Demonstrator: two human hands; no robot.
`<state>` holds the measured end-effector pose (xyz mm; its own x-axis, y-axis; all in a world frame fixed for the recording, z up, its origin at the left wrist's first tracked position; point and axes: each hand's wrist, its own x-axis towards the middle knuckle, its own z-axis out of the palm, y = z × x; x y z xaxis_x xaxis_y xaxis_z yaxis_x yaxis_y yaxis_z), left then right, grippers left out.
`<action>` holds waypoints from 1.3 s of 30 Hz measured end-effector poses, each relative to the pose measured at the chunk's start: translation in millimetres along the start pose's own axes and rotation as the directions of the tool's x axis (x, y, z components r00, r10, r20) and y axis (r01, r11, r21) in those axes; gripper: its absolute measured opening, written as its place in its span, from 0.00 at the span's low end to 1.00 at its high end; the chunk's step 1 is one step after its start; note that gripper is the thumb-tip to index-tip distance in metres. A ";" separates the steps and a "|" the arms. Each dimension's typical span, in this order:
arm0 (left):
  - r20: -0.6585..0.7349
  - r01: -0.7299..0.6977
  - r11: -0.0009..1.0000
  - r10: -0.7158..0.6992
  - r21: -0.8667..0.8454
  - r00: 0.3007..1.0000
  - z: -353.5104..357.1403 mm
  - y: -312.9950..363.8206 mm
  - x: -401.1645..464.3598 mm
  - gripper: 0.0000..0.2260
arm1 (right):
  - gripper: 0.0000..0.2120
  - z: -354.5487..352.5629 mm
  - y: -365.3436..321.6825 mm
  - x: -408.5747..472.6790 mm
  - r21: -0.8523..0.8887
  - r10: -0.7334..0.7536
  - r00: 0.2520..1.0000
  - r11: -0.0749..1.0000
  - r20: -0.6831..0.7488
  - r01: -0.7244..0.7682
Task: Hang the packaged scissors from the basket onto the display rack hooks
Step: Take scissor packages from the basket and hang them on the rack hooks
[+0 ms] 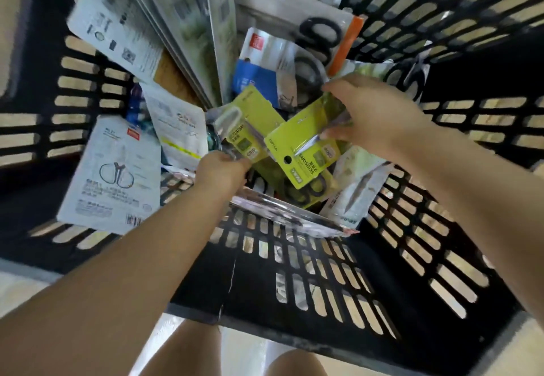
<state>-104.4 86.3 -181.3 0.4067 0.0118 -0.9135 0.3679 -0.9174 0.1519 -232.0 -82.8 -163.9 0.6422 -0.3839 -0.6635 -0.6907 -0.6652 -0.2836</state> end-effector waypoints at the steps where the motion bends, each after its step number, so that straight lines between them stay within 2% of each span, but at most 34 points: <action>1: 0.032 0.044 0.992 -0.041 -0.115 0.999 -0.7 2.5 7.0 0.07 | 0.36 -3.1 0.5 6.1 -0.082 -0.036 0.998 0.996 0.044 0.040; 3: 0.131 0.134 0.959 -0.103 -0.249 0.986 -4.0 9.4 16.7 0.13 | 0.38 -6.8 1.6 16.1 -0.201 -0.079 0.989 0.974 0.124 0.103; 5: 0.254 0.220 0.942 -0.155 -0.252 0.955 -5.9 16.3 20.4 0.10 | 0.39 -8.2 2.8 23.1 -0.244 -0.091 0.979 0.960 0.183 0.135; 8: 0.384 0.349 0.908 -0.245 -0.230 0.890 -1.4 19.6 12.1 0.08 | 0.39 -7.7 3.2 28.2 -0.275 -0.092 0.976 0.950 0.197 0.145; 10: 0.377 0.380 0.875 -0.257 -0.301 0.890 8.5 16.1 9.0 0.05 | 0.38 -6.5 2.9 29.2 -0.343 -0.101 0.977 0.925 0.188 0.162; 13: 0.320 0.352 0.856 -0.236 -0.379 0.918 20.5 13.5 2.8 0.09 | 0.39 -4.7 5.9 27.1 -0.407 -0.093 0.976 0.898 0.198 0.169; 15: 0.303 0.326 0.865 -0.216 -0.382 0.928 23.3 12.1 4.2 0.08 | 0.38 -2.2 10.3 20.6 -0.304 -0.027 0.977 0.948 0.209 0.091; 17: 0.314 0.283 0.862 -0.155 -0.420 0.937 24.3 9.8 6.3 0.05 | 0.33 1.0 11.7 10.7 -0.092 0.048 0.980 0.995 0.192 -0.030; 21: 0.254 0.167 0.848 -0.039 -0.503 0.966 24.2 7.4 -2.7 0.06 | 0.18 2.4 8.7 -8.0 0.206 0.109 0.985 0.969 0.132 -0.135; 23: 0.233 0.116 0.829 0.017 -0.546 0.972 22.2 11.0 -12.4 0.06 | 0.13 0.2 6.1 -19.4 0.349 0.147 0.984 0.921 0.102 -0.174; 25: 0.223 0.064 0.830 0.074 -0.554 0.972 15.7 16.6 -24.9 0.07 | 0.10 -5.7 2.8 -32.3 0.497 0.215 0.977 0.847 0.008 -0.190; 29: 0.231 -0.025 0.844 0.175 -0.536 0.957 -12.7 25.8 -59.3 0.05 | 0.07 -34.7 -16.0 -63.0 0.773 0.421 0.900 0.606 -0.113 -0.186; 31: 0.234 -0.063 0.848 0.215 -0.527 0.948 -33.4 27.8 -80.4 0.08 | 0.08 -55.6 -31.4 -82.3 0.823 0.448 0.885 0.546 -0.128 -0.158; 34: 0.224 -0.129 0.836 0.287 -0.534 0.931 -72.5 33.1 -122.0 0.06 | 0.05 -92.6 -56.3 -115.8 0.870 0.446 0.886 0.479 -0.127 -0.116; 37: 0.170 -0.177 0.803 0.326 -0.569 0.930 -119.2 41.9 -177.0 0.07 | 0.05 -139.0 -93.3 -153.3 0.921 0.429 0.892 0.388 -0.143 -0.039; 39: 0.104 -0.238 0.771 0.365 -0.590 0.925 -153.3 49.2 -219.8 0.08 | 0.05 -171.6 -121.7 -177.1 0.926 0.431 0.889 0.376 -0.153 -0.023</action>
<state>-47.5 99.5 84.8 0.4233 -0.3653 -0.8291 0.6808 -0.4755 0.5571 -204.6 -43.7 106.9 0.3239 -0.7260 -0.6066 -0.5826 0.3522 -0.7325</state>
